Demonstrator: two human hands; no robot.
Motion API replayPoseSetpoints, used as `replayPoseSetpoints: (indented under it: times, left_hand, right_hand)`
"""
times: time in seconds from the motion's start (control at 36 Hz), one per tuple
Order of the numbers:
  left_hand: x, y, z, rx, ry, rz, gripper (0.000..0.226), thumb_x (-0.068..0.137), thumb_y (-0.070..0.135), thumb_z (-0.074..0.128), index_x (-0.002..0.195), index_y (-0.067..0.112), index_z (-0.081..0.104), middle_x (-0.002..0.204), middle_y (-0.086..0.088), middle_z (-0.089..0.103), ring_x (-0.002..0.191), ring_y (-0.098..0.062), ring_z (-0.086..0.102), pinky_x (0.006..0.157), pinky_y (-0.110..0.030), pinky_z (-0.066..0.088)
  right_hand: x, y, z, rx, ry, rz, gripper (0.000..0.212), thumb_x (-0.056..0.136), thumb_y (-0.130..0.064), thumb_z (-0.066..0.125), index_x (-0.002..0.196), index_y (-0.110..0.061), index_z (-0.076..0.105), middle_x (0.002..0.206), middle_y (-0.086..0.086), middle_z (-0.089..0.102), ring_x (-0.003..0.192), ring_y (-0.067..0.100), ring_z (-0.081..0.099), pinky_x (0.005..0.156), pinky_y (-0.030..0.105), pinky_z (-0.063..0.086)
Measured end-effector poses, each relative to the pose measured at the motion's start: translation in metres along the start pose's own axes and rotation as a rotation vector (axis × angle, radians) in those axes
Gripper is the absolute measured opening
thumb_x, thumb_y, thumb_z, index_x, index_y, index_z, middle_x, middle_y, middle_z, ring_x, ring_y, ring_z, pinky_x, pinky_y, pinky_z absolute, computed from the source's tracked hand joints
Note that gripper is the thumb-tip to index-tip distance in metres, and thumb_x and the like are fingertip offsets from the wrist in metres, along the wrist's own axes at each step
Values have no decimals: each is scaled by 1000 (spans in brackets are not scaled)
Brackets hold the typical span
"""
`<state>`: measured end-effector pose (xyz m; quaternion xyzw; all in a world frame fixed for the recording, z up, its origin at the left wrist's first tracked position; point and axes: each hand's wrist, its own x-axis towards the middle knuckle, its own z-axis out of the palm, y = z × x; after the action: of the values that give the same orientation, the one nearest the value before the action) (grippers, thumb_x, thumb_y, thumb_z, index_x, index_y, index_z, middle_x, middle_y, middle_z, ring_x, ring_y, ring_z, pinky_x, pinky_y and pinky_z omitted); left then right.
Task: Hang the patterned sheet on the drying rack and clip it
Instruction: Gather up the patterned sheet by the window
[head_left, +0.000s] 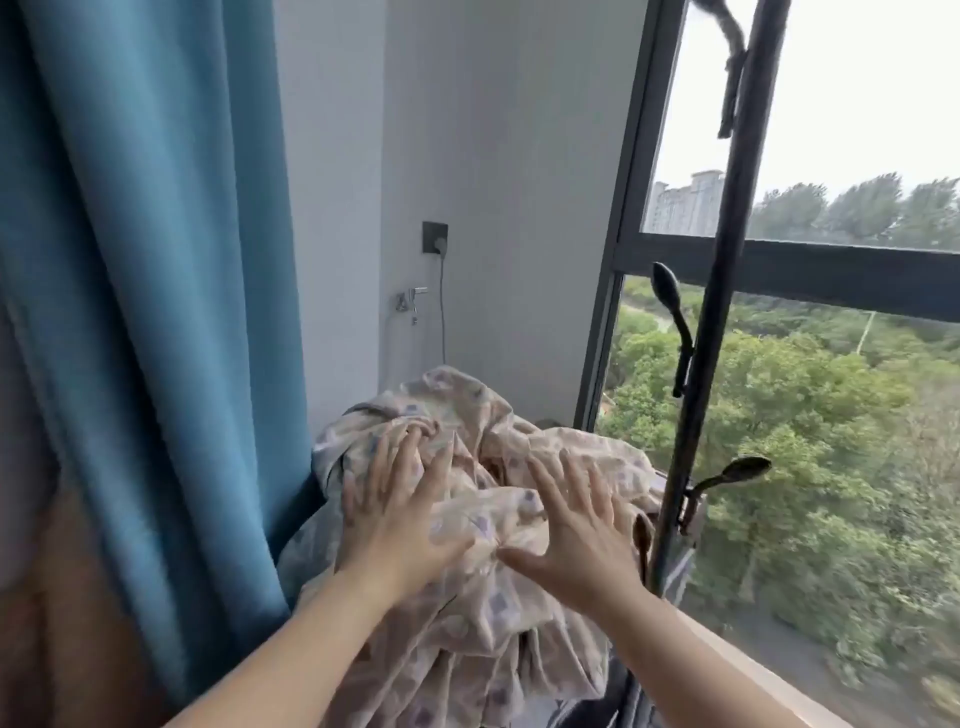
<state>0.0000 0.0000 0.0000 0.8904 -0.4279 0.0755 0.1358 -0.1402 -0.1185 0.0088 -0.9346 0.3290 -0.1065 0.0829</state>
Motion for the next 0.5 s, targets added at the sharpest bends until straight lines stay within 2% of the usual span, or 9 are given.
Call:
replayPoseSetpoints:
  times: [0.06, 0.17, 0.33, 0.5]
  left_hand:
    - [8, 0, 8, -6, -21, -28, 104, 50, 85, 13, 139, 45, -24, 148, 5, -36, 138, -26, -29, 111, -50, -12]
    - [30, -6, 21, 58, -74, -109, 106, 66, 83, 42, 143, 41, -17, 149, 4, -35, 139, -29, -27, 112, -55, -9]
    - [58, -14, 32, 48, -84, -206, 118, 57, 82, 55, 142, 44, -17, 149, 6, -35, 138, -29, -30, 109, -64, -2]
    - [82, -27, 52, -76, -96, -303, 115, 59, 73, 65, 140, 50, -14, 150, 6, -32, 140, -32, -21, 109, -64, 13]
  right_hand:
    - [13, 5, 5, 7, -31, -21, 95, 79, -67, 50, 142, -44, -17, 153, -5, -27, 140, 22, -28, 114, 48, -10]
    - [44, 17, 21, 4, -52, -28, 96, 76, -69, 52, 143, -44, -13, 154, -3, -26, 140, 21, -28, 113, 49, -10]
    - [91, 25, 43, 2, -74, -34, 104, 67, -72, 57, 144, -44, -7, 155, -3, -23, 141, 28, -24, 110, 61, -6]
    - [130, 22, 57, -11, -108, -14, 112, 60, -73, 62, 143, -47, -8, 154, -3, -24, 141, 33, -23, 105, 69, 1]
